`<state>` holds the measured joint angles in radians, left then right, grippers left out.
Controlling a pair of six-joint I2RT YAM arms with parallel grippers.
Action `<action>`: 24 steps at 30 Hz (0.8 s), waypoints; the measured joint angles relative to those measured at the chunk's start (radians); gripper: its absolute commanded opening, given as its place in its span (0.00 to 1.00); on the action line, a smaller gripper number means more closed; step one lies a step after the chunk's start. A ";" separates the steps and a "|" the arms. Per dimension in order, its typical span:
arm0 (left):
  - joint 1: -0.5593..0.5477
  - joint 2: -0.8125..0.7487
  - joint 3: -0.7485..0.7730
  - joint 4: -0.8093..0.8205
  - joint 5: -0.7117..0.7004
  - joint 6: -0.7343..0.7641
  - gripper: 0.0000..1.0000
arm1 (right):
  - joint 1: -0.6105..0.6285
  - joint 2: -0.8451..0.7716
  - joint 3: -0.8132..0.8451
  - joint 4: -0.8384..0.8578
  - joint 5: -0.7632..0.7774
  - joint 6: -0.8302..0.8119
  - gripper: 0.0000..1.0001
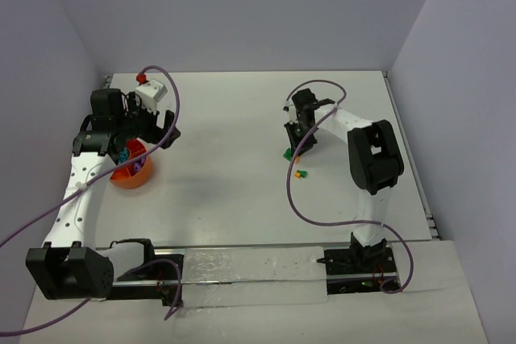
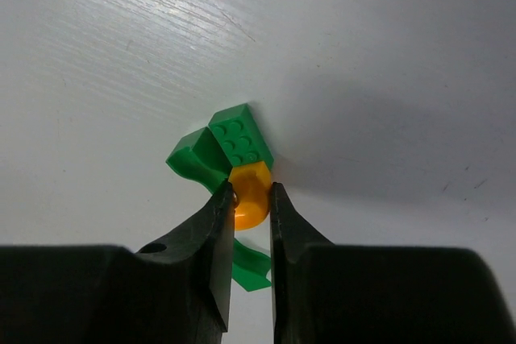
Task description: Sort the legos into containers by color
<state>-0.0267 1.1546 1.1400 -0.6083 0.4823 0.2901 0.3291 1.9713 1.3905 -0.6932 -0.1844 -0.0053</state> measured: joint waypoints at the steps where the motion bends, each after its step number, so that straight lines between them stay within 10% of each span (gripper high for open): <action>1: -0.001 0.001 0.000 0.000 0.000 0.000 0.97 | -0.001 0.000 0.001 -0.002 -0.003 0.000 0.03; 15: -0.002 0.064 0.045 -0.033 0.073 -0.072 0.99 | -0.033 -0.100 0.001 -0.030 -0.145 -0.038 0.00; 21: -0.003 0.077 0.049 -0.008 0.214 -0.276 0.75 | -0.019 -0.177 0.034 -0.017 -0.270 -0.038 0.00; 24: -0.008 0.091 0.016 0.056 0.283 -0.431 0.79 | 0.017 -0.183 0.059 0.009 -0.325 -0.027 0.00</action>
<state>-0.0344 1.2451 1.1561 -0.5519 0.7652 -0.1412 0.3463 1.7881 1.4494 -0.6837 -0.5089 -0.0325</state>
